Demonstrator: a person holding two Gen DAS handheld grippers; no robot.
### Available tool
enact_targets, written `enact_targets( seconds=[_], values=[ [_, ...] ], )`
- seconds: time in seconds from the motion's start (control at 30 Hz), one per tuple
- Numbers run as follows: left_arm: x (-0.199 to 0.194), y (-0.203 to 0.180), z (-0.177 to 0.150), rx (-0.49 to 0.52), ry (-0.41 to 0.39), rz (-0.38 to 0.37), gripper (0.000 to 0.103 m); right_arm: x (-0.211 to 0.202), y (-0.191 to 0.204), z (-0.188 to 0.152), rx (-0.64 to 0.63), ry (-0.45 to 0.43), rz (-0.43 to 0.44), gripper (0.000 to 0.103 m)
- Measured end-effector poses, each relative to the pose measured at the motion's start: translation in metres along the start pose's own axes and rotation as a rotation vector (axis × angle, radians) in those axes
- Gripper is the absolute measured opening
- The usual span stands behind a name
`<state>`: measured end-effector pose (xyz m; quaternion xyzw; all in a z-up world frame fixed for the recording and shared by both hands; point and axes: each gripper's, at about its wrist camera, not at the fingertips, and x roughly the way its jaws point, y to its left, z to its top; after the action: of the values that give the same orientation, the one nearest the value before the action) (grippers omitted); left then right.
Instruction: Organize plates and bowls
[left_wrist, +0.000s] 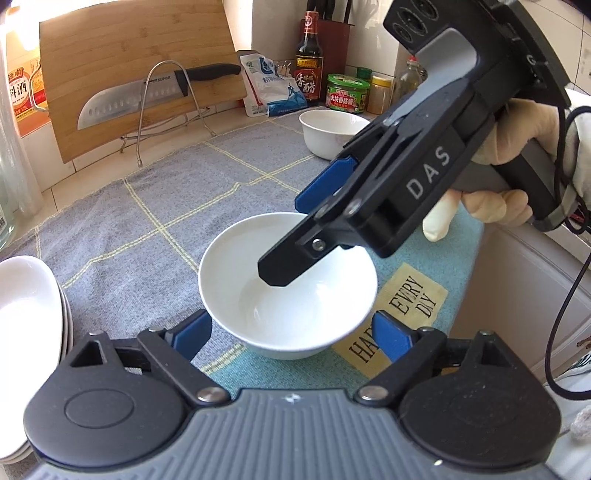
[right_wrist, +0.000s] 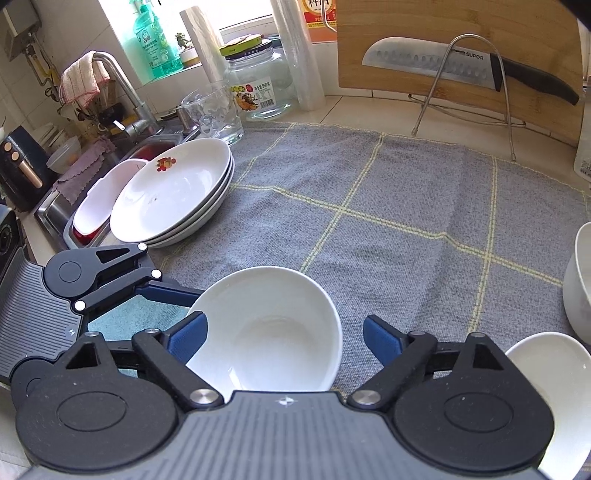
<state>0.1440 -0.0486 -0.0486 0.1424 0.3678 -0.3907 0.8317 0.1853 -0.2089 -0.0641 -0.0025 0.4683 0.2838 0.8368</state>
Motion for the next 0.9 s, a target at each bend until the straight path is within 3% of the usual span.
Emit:
enact_targets(
  seconds=[0.53,0.9],
  values=[
    [-0.034,0.005,0.007,0.078,-0.123,-0.006,0.097,-0.033,0.022,-0.019,0.075,-0.146,-0.269,0.103],
    [-0.024,-0.031,0.033,0.145,-0.188,-0.017,0.098,-0.075,-0.004,-0.043,0.117,-0.203,-0.358,0.103]
  ],
)
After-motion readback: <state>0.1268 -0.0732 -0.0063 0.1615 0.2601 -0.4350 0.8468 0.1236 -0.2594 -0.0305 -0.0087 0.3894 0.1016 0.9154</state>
